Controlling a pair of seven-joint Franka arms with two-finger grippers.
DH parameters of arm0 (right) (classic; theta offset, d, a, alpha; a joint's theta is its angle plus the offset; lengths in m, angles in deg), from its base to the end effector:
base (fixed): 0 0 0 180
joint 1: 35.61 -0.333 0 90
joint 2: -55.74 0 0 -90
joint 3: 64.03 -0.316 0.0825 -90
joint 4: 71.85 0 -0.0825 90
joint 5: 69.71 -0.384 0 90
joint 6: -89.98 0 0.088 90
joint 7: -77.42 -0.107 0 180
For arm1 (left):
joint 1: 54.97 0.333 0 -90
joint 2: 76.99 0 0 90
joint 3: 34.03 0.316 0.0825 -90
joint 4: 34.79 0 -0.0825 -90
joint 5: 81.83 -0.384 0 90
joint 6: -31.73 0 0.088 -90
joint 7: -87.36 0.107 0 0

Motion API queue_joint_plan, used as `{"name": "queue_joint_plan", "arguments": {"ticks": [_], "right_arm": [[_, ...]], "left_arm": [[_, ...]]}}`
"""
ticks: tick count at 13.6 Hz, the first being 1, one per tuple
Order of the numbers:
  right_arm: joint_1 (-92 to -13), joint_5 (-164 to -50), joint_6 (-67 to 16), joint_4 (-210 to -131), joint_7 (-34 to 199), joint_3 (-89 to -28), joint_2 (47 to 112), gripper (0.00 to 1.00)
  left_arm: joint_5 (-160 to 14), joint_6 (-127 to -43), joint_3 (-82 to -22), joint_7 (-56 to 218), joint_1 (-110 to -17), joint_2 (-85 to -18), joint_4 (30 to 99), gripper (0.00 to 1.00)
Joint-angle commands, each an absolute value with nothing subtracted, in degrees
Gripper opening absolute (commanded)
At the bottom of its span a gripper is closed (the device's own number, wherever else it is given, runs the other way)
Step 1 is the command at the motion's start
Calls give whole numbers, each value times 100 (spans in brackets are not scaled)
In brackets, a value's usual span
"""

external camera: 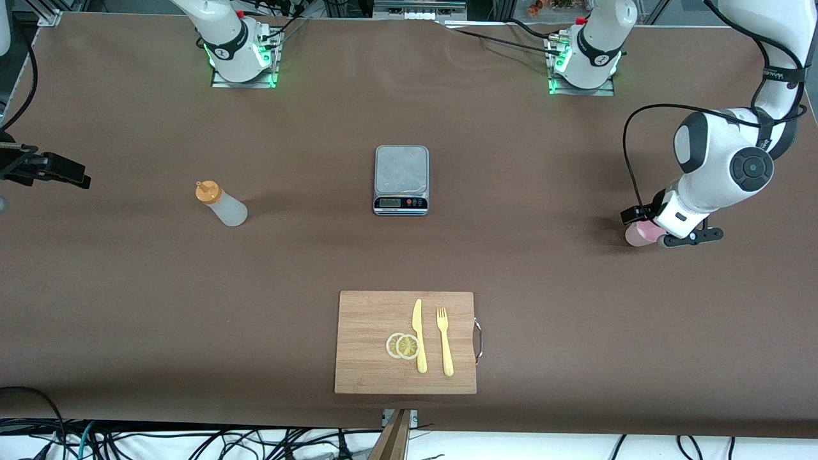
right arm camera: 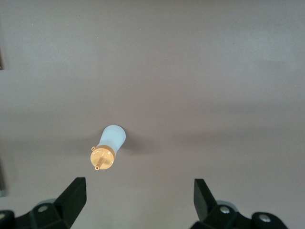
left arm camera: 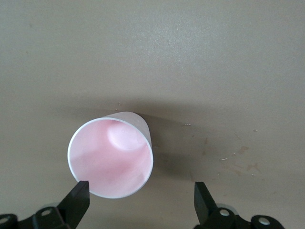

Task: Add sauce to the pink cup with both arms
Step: 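Lower the left gripper onto the pink cup and grasp it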

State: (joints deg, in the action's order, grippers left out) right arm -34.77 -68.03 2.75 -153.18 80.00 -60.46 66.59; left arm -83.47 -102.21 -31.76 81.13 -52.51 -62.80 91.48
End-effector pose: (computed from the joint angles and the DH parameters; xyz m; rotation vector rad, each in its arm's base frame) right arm 0.6040 -0.0462 0.5817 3.1024 -0.0489 -0.1372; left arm 0.5389 0.0451 0.2593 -3.0947 -0.2631 0.1761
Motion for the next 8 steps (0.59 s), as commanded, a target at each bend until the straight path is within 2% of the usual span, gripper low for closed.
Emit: {"name": "queue_joint_plan", "arguments": {"ticks": [1,5,7,8], "right_arm": [[-3438,-6874,314,-15227,8024,-6052,6681,100],[-3438,-6883,314,-15227,8024,-6052,6681,100],[-3438,-6883,314,-15227,8015,-6052,6681,100],[-3438,-6883,314,-15227,8015,-6052,6681,100]], "left_arm": [[-8350,-10502,-3174,8226,-5269,-6153,9203,95],[-8350,-10661,-3227,8226,-5277,-6030,9194,87],[-8350,-10705,-3236,8226,-5277,-5960,9177,79],[-8350,-10722,-3236,8226,-5277,-5916,9168,72]]}}
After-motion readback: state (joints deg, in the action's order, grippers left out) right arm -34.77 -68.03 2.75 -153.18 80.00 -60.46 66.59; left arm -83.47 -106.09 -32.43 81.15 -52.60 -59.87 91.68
